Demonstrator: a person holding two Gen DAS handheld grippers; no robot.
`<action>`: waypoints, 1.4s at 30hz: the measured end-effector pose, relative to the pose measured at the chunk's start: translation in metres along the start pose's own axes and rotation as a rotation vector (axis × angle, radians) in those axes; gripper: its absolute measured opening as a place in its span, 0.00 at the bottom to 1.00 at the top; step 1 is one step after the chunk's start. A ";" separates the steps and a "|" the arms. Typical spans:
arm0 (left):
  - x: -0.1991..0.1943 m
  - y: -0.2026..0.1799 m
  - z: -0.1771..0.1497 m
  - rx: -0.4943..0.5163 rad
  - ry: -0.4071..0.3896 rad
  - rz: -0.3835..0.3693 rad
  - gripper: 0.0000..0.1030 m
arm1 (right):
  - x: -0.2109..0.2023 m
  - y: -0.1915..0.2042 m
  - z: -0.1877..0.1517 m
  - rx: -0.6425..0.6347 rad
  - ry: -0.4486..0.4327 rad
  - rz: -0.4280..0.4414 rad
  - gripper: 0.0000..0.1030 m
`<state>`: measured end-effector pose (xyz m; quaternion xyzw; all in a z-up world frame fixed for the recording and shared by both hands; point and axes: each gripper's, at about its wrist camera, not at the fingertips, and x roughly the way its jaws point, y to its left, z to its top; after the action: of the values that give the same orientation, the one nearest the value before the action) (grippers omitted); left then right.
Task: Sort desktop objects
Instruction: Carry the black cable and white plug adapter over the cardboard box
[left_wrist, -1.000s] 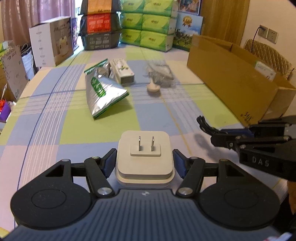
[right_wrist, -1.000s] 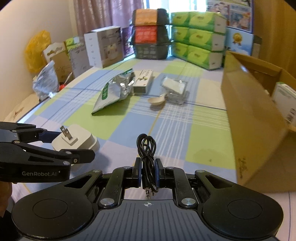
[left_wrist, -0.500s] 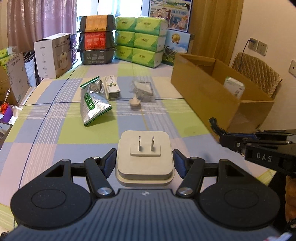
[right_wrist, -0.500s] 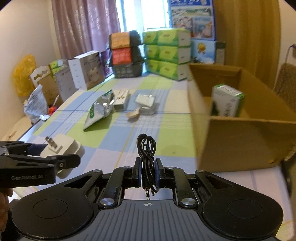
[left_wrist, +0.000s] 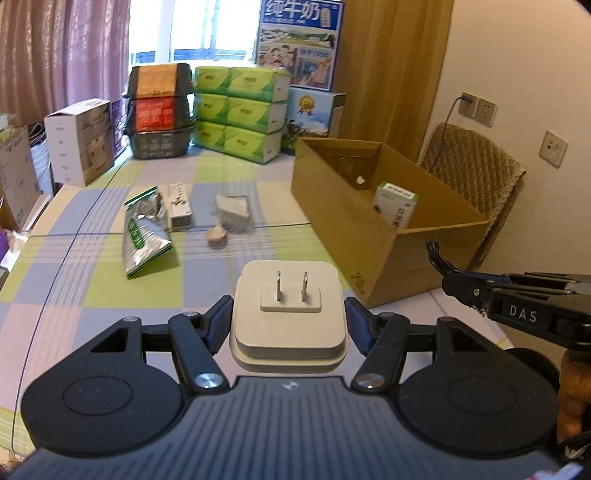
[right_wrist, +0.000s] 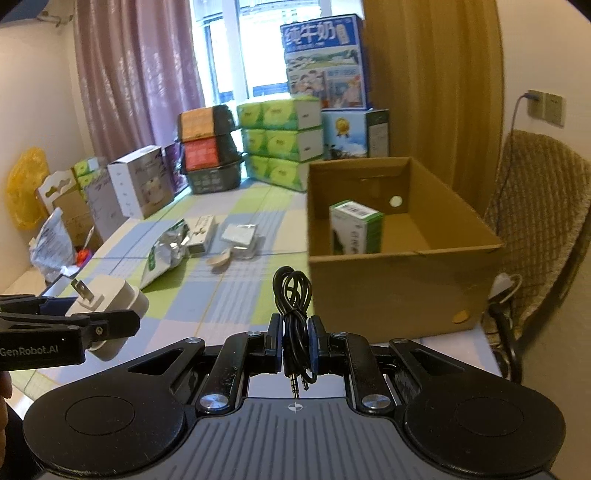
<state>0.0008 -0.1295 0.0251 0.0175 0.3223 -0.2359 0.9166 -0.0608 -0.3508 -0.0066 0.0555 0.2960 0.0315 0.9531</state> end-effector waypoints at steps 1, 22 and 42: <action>0.000 -0.004 0.002 0.004 -0.002 -0.005 0.58 | -0.002 -0.003 0.000 0.005 -0.004 -0.003 0.10; 0.002 -0.044 0.020 0.054 -0.023 -0.051 0.58 | -0.026 -0.038 0.008 0.049 -0.047 -0.045 0.10; 0.045 -0.081 0.052 0.113 -0.012 -0.098 0.58 | -0.011 -0.076 0.036 0.041 -0.071 -0.085 0.10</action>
<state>0.0263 -0.2302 0.0492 0.0521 0.3035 -0.2982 0.9035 -0.0476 -0.4309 0.0199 0.0636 0.2649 -0.0172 0.9620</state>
